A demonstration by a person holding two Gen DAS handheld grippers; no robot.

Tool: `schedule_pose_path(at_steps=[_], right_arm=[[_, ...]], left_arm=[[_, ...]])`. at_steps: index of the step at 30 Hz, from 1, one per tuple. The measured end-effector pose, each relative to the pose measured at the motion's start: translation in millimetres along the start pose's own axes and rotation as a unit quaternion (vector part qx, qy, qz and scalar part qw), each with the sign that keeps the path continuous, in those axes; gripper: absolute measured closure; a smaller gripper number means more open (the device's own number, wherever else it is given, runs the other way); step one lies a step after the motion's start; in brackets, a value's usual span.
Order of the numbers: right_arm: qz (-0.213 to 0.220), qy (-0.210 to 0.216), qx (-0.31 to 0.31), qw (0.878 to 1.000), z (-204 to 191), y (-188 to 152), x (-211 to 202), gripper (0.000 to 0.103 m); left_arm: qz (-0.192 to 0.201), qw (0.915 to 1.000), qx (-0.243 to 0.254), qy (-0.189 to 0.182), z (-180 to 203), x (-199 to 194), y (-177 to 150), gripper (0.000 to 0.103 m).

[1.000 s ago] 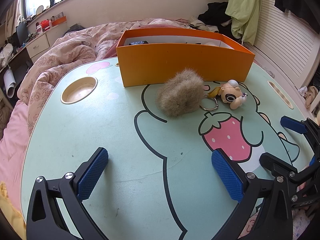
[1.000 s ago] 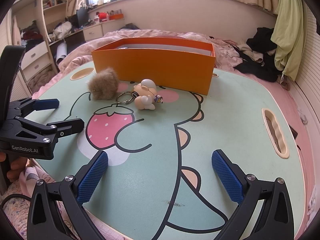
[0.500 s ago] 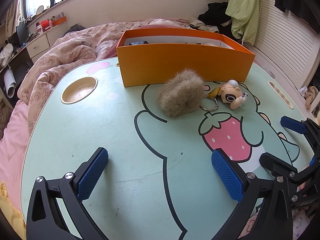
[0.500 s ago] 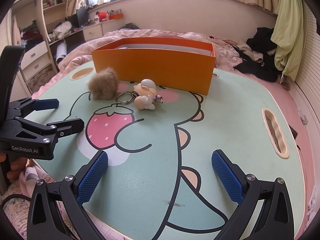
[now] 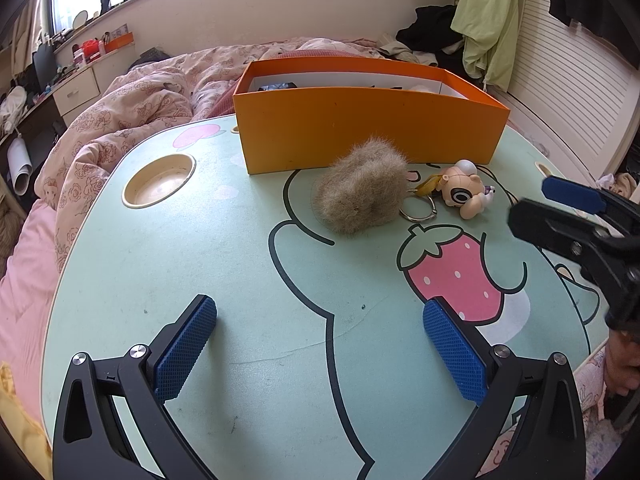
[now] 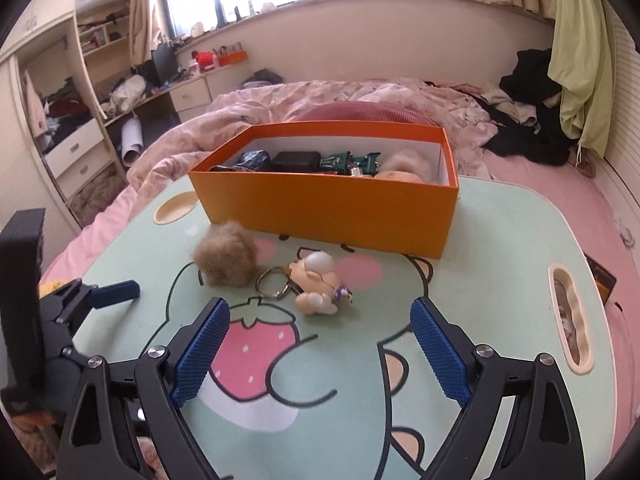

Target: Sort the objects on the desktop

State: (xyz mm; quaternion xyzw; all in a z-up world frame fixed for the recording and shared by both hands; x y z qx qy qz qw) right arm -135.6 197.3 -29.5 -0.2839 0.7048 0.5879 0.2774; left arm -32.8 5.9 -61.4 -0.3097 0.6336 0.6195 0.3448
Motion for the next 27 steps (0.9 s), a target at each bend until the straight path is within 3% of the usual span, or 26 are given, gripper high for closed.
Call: schedule_pose_path(at_steps=[6,7,8,10,12,20,24,27], right_arm=[[-0.050,-0.017,-0.002,0.999,-4.0,14.1,39.3,0.025],[-0.062,-0.014,-0.004,0.998,-4.9,13.1,46.5,0.032],[-0.076,-0.007,-0.004,0.997,-5.5,10.6,53.3,0.050],[-0.070,0.004,-0.008,0.998,-6.4,10.8,54.1,0.069],[-0.062,0.024,0.004,0.998,-5.1,9.0,46.5,0.069],[-0.015,0.014,-0.025,0.999,3.5,-27.5,-13.7,0.069],[0.004,0.013,-0.037,0.999,10.0,-58.4,-29.8,0.069],[0.026,0.016,-0.035,0.999,16.0,-63.1,-37.2,0.068]], left_arm=[[0.000,1.0000,0.000,0.000,-0.5,0.0,-0.2,0.000],[0.000,1.0000,0.000,0.000,-0.5,0.1,-0.2,0.000],[0.000,1.0000,0.000,0.000,-0.4,0.2,-0.2,0.000],[0.000,1.0000,0.000,0.000,-0.4,0.2,-0.3,0.000],[0.000,1.0000,0.000,0.000,0.3,0.1,0.0,0.000],[0.000,1.0000,0.000,0.000,0.9,0.6,-0.1,0.000],[0.000,1.0000,0.000,0.000,0.5,0.5,-0.3,0.000],[0.001,1.0000,0.000,0.000,-0.1,0.4,0.0,0.000]])
Point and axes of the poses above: each gripper's, at about its wrist camera, not at the fingertips, and x roughly the way its jaws point, z to its right, y to its top, the point moved 9 cm from there along x, roughly the way its jaws point, and after that the axes turned 3 degrees about -z, right-handed, at the moved point
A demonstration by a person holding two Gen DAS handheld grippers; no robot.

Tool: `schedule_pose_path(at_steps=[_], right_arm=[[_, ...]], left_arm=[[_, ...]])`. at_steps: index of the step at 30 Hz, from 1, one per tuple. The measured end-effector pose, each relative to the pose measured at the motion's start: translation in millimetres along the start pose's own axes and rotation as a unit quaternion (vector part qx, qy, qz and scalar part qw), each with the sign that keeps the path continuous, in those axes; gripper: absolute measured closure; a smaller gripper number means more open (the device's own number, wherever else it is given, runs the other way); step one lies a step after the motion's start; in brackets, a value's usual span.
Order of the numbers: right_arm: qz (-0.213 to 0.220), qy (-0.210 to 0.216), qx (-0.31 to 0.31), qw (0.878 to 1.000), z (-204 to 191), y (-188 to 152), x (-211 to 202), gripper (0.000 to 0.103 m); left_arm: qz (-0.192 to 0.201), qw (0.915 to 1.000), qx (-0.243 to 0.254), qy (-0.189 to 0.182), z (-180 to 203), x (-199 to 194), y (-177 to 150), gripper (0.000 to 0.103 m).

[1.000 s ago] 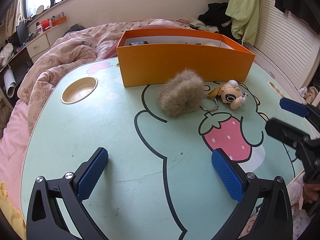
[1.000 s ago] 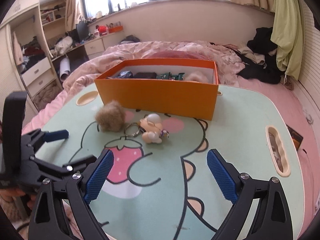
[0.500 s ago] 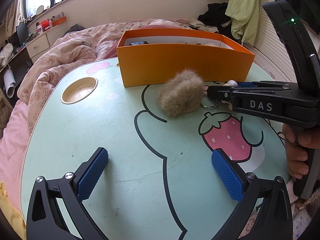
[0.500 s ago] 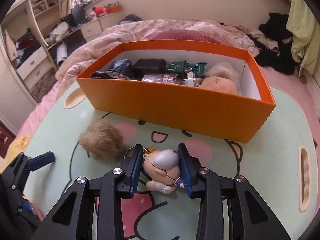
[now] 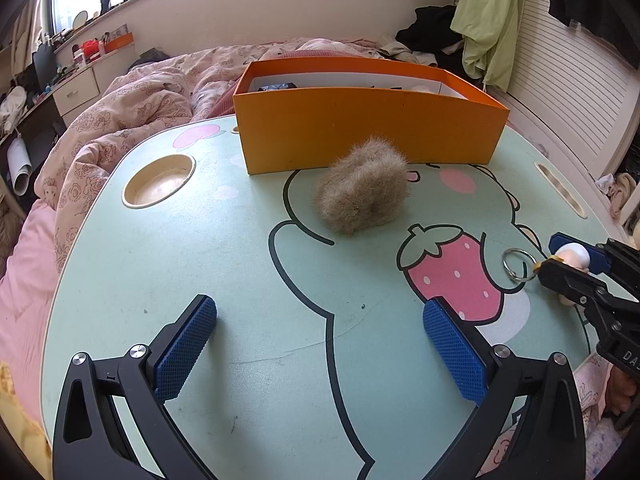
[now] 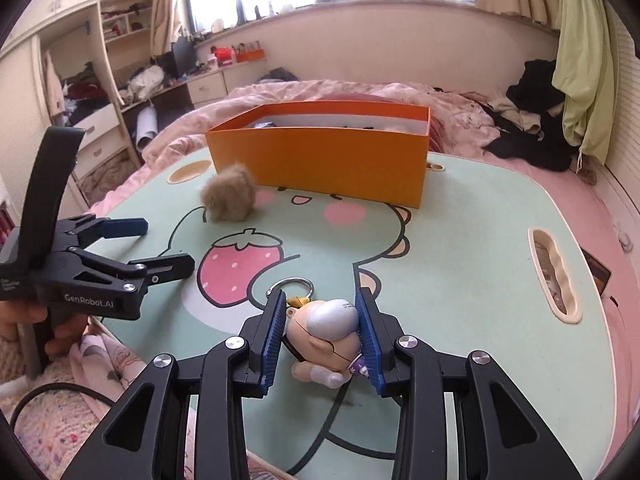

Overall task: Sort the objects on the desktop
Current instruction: 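Grasp the doll keychain with the right gripper, then grasp the fluffy tan ball with the left gripper while the right gripper holds the keychain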

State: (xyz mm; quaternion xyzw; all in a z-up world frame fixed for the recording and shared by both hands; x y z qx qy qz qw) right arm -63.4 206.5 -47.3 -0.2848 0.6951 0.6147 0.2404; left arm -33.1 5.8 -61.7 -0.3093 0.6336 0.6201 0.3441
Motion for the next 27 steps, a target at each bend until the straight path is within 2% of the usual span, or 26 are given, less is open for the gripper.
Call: schedule_pose_path(at_steps=[1,2,4,12,15,16,17,21,27], right_arm=[[0.004,-0.007,-0.003,1.000,1.8,-0.5,0.7,0.066],[0.005,-0.021,-0.010,1.000,3.3,-1.8,3.4,0.056],[0.010,-0.044,-0.027,0.999,2.5,-5.2,8.7,0.046],[0.015,-0.046,-0.025,0.999,7.2,-2.1,11.6,0.041],[0.018,-0.043,-0.025,0.999,7.6,-1.6,11.8,0.041],[0.022,-0.040,-0.026,0.999,6.7,-1.5,11.5,0.046],[0.028,-0.035,-0.031,0.999,4.1,-2.1,10.3,0.068],[0.051,-0.042,-0.054,0.996,-4.4,-5.7,4.7,0.068],[0.055,-0.043,-0.052,0.996,-3.8,-5.9,3.9,0.068]], left_arm=[[0.000,1.0000,0.000,0.000,0.0,0.1,0.1,0.000],[0.000,1.0000,0.000,0.000,0.0,0.1,0.2,0.000],[0.000,1.0000,0.000,0.000,0.0,0.3,0.0,0.000],[0.000,1.0000,0.000,0.000,-0.1,0.2,-0.1,0.000],[0.000,1.0000,0.000,0.000,0.1,0.1,-0.3,0.000],[0.000,1.0000,0.000,0.000,0.1,0.1,-0.2,0.000],[0.000,1.0000,0.000,0.000,0.0,0.2,-0.2,0.000],[0.002,1.0000,-0.001,-0.002,0.6,-1.0,-0.3,0.000],[0.004,0.9992,-0.007,-0.039,6.5,-6.1,13.2,0.000]])
Point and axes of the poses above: each gripper's, at about its wrist camera, not at the fingertips, and x roughly the way its jaws point, z to its right, y to its top, the point moved 9 cm from there along x, roughly the way its jaws point, and after that the axes turned 3 degrees about -z, right-handed, at the moved point
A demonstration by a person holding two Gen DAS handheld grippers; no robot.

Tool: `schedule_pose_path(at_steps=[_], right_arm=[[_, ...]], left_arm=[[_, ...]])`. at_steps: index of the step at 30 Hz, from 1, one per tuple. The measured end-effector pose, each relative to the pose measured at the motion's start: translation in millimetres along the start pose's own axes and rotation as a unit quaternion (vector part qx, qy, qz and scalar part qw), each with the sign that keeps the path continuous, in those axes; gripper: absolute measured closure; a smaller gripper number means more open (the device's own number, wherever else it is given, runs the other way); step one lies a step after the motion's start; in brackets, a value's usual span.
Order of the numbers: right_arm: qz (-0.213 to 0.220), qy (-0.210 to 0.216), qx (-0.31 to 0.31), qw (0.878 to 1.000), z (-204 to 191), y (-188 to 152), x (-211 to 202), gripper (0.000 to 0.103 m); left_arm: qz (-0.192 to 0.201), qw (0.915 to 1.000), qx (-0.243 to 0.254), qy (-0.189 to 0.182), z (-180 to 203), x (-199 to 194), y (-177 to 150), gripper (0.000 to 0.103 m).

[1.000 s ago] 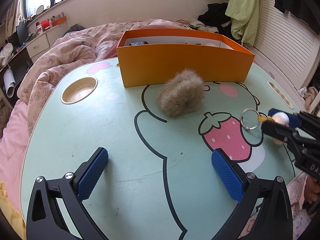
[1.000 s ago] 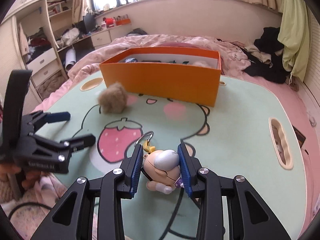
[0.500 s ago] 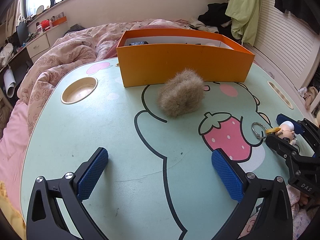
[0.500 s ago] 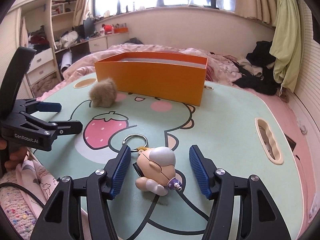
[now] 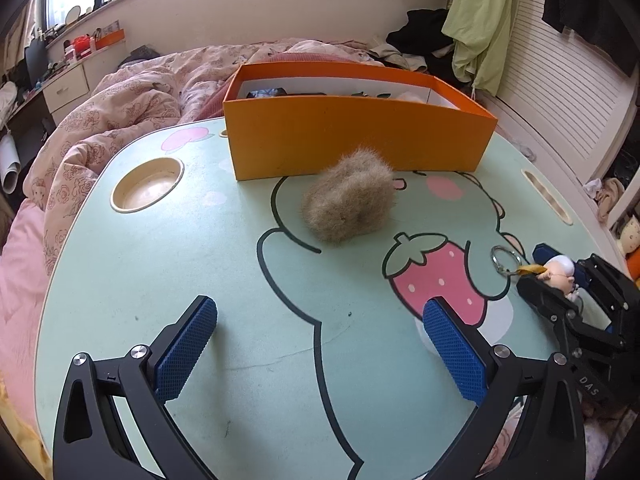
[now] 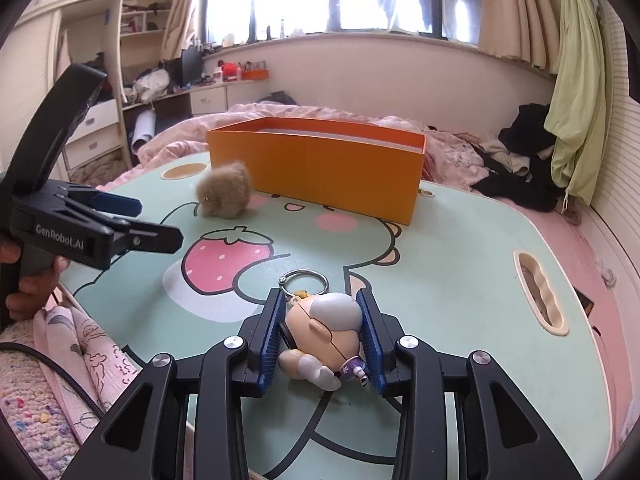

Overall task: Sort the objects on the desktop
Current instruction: 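Grasp the fluffy tan ball with the left gripper while the right gripper holds the keychain, then carry the fluffy ball and keychain into the orange box and release both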

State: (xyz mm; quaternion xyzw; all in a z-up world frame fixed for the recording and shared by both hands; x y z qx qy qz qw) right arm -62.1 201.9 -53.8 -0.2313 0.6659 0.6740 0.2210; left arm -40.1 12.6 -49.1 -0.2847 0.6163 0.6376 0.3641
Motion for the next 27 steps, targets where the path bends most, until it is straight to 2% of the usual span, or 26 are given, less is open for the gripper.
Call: schedule_pose_path(at_steps=[4,9,11,12,13,14,18,20,27], right_arm=[[0.005,0.005,0.002,1.000,-0.7,0.3,-0.5,0.068],[0.013,0.016,0.005,1.000,-1.3,-0.3,-3.7,0.068],[0.011,0.017,0.006,1.000,-0.8,-0.3,-2.7,0.068],[0.010,0.017,0.007,1.000,-0.4,-0.4,-2.5,0.068],[0.010,0.016,0.008,1.000,-0.3,-0.6,-2.4,0.068],[0.010,0.016,0.008,1.000,-0.1,-0.5,-2.5,0.068],[0.014,0.015,0.011,1.000,1.9,0.0,-3.7,0.068],[0.019,0.017,0.015,1.000,2.9,2.1,-8.1,0.068],[0.055,0.064,0.040,0.996,1.3,20.4,-33.7,0.068]], left_arm=[[0.009,0.9999,-0.004,-0.006,1.3,1.0,32.0,0.000],[-0.020,0.9998,-0.005,0.005,3.9,31.0,55.2,0.001],[-0.025,0.9997,-0.005,0.001,8.8,39.9,59.8,0.009],[-0.027,0.9996,-0.004,0.000,10.2,43.6,60.9,0.025],[-0.031,0.9995,-0.007,-0.004,10.7,48.1,60.3,0.055],[-0.032,0.9994,-0.012,-0.009,9.8,50.7,59.4,0.063],[-0.005,0.9989,-0.020,-0.041,11.1,35.4,54.3,0.071],[0.020,0.9987,-0.014,-0.044,11.8,19.3,50.4,0.071],[0.063,0.9956,-0.019,-0.066,6.3,-26.0,45.2,0.071]])
Point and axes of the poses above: each gripper's, at about its wrist camera, not at the fingertips, and x roughly the way its jaws point, z to its right, y to its top, the point moved 9 cm from there along x, roughly the way its jaws point, and after that the axes turned 3 degrees about -z, right-handed, at the moved point
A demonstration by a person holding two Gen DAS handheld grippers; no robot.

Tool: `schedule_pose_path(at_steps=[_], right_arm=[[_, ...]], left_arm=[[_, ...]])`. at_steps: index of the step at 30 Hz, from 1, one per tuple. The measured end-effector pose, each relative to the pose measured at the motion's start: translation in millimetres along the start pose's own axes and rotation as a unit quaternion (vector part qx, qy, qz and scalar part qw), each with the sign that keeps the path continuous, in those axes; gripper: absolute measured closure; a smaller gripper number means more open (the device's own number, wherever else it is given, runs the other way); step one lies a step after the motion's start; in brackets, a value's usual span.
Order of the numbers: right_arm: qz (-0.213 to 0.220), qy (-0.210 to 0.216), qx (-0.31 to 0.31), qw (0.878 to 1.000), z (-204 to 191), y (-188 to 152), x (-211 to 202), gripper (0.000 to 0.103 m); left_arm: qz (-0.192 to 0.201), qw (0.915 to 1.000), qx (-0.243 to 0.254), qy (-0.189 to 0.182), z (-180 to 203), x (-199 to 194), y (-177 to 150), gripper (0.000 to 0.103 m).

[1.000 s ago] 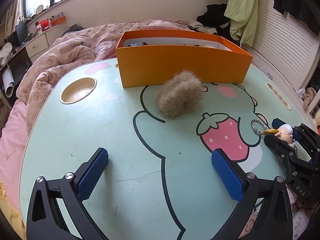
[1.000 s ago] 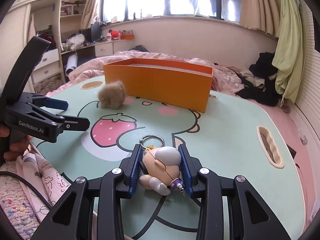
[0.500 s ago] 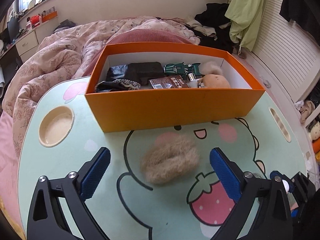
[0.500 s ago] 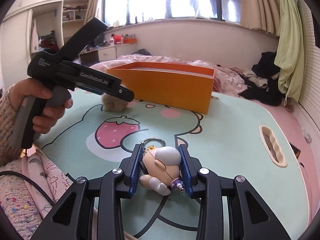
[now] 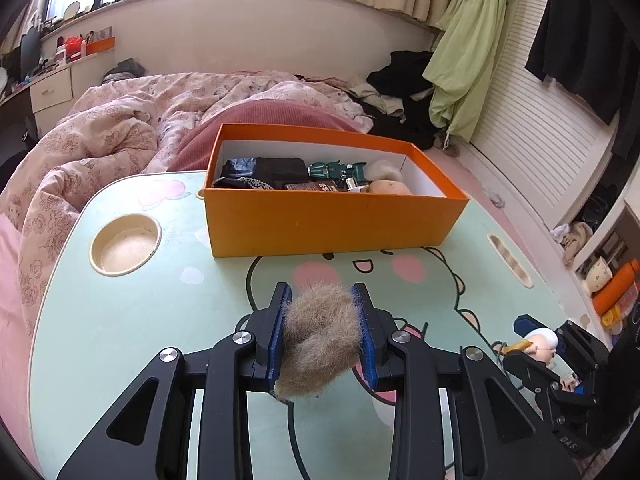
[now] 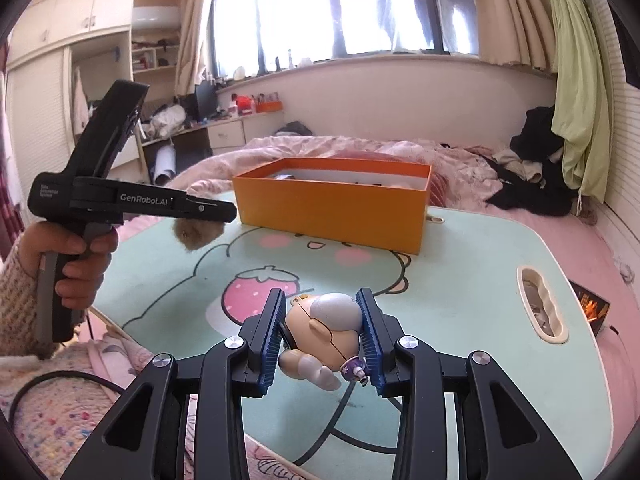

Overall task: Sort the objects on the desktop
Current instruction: 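Carry the fluffy ball and keychain into the orange box and release both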

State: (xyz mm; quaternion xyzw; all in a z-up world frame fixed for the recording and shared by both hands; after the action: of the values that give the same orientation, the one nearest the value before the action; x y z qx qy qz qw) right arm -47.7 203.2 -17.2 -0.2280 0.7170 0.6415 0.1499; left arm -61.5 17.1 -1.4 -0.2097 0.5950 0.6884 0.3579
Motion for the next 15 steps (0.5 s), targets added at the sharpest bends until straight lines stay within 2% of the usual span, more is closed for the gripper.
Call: schedule_pose_path(at_steps=[7,11,15], right_arm=[[0.007,0.024,0.014,1.000,-4.0,33.2,0.8,0.068],[0.002,0.021,0.003,1.000,-6.6,75.5,10.6,0.068],[0.009,-0.002,0.016,1.000,10.6,128.3,37.2,0.069]], left_arm=[[0.026,0.9996,0.013,-0.004,3.0,-13.7,27.9,0.071],[0.040,0.9988,0.028,-0.002,6.6,-12.3,57.1,0.071],[0.048,0.9986,0.023,0.004,1.6,1.6,95.1,0.071]])
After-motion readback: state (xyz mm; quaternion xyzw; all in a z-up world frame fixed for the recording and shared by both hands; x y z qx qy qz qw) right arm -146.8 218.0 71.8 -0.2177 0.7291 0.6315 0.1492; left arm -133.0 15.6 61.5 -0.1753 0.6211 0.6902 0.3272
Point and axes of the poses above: each gripper's, at about its wrist camera, not at the fingertips, and x roughly the way its jaws point, z to its right, y to its top, the point moved 9 cm from there along x, roughly the way its jaws point, and after that the axes turned 3 degrees about -z, right-handed, at the moved point
